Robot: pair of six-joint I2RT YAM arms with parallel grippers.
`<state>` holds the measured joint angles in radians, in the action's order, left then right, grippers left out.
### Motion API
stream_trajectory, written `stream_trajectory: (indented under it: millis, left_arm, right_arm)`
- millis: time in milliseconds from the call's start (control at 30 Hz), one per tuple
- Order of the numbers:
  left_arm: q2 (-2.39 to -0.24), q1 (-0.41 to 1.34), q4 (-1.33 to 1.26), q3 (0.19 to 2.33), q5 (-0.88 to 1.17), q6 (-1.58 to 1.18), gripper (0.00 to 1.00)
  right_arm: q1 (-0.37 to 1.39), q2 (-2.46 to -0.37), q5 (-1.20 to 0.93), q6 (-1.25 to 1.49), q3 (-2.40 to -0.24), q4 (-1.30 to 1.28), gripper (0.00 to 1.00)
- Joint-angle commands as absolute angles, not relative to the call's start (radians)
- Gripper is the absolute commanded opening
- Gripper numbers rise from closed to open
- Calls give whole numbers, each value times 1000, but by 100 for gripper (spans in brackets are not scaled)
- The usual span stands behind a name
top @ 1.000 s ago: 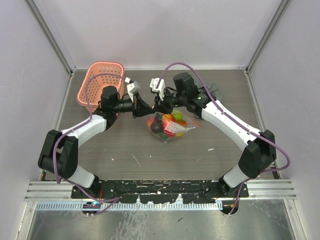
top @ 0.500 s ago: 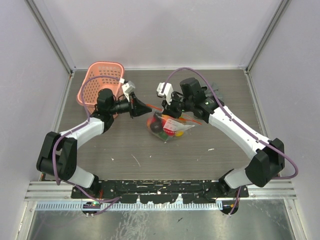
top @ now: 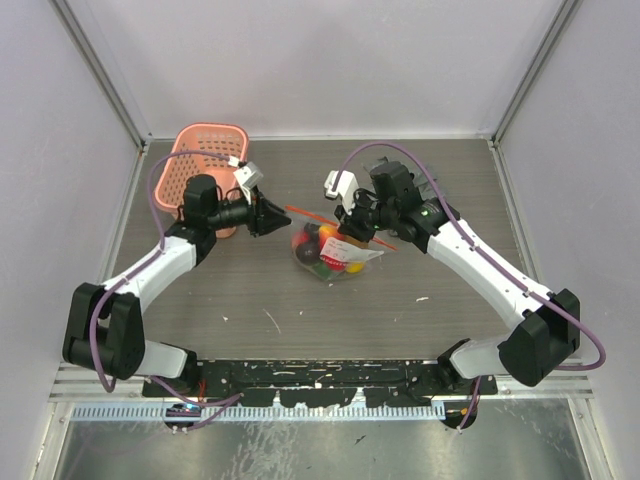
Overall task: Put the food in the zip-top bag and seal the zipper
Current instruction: Zip the zipper food storage bag at the center of the board.
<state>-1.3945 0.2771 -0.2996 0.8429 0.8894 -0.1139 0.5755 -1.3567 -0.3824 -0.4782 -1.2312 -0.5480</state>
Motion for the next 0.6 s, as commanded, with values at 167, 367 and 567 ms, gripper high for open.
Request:
stream_trajectory:
  millis: [167,367,567]
  left_arm:
    - [-1277,289,-9,961,842,188,59]
    - [-1277,375,199,1069,759,400,68]
    - [-1278,445,278,1137,691,527,71]
  right_arm:
    - [568,-1340,-413,-477,-1275,-528,1]
    - [569,-1345,-419,-477,-1286,-526,1]
    - [569,-1342,-420,-471,-1280,-523,1]
